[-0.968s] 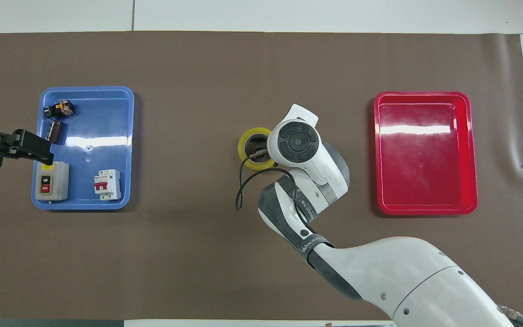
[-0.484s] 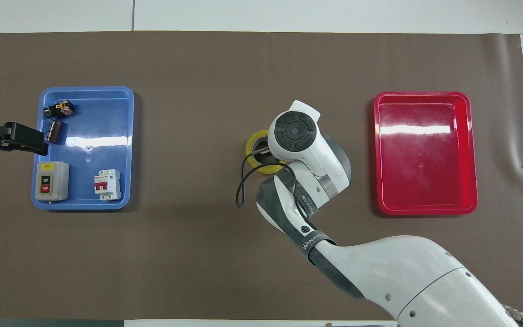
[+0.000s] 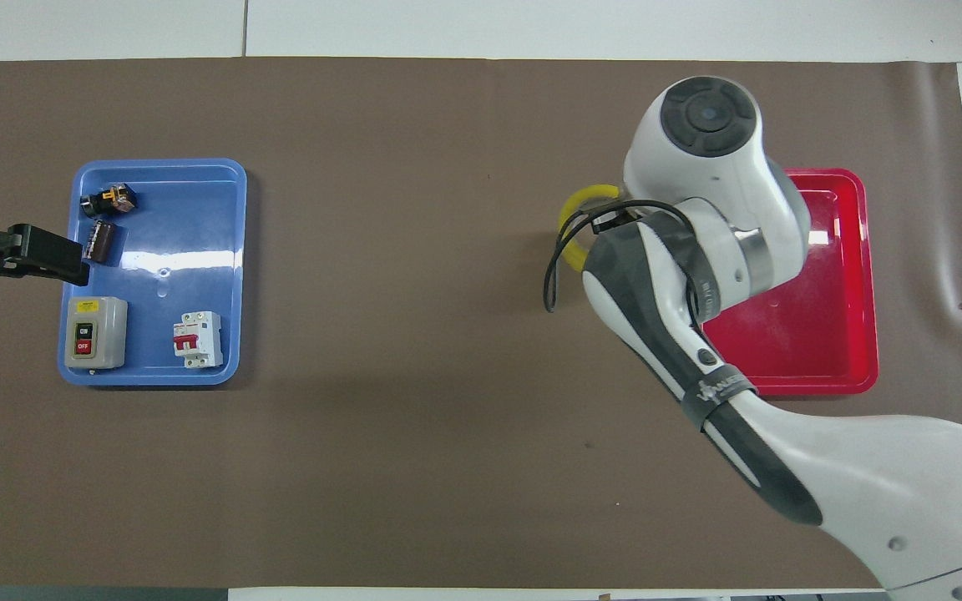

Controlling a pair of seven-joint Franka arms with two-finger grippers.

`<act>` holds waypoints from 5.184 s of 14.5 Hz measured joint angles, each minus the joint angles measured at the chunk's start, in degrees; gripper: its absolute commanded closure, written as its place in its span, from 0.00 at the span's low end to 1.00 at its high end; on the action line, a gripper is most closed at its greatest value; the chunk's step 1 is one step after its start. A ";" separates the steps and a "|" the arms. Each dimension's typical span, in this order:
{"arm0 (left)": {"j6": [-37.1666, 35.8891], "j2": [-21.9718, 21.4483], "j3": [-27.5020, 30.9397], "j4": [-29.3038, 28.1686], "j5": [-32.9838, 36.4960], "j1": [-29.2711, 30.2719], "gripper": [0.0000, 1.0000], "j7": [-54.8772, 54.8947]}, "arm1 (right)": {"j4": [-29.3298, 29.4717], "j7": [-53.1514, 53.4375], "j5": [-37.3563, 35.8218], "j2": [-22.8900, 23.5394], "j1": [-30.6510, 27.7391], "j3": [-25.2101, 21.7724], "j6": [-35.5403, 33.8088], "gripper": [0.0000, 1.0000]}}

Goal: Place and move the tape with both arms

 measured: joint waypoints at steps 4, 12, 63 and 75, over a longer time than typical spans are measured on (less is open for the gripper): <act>0.00 0.00 0.00 0.00 0.00 0.15 0.00 0.00 | -6.04 -16.93 0.06 -2.73 -12.40 -0.02 0.95 1.00; 0.01 0.00 -1.51 0.00 0.00 0.12 0.00 0.00 | -21.14 -30.27 3.78 -5.81 -21.78 0.16 13.63 1.00; 0.01 0.00 -1.61 0.00 0.00 0.65 0.00 0.00 | 3.77 2.95 4.17 -25.84 -14.35 1.35 -30.12 0.00; 0.01 0.00 -1.61 0.00 0.00 0.65 0.00 0.00 | 3.77 2.94 4.18 -25.84 -14.35 1.35 -30.33 0.00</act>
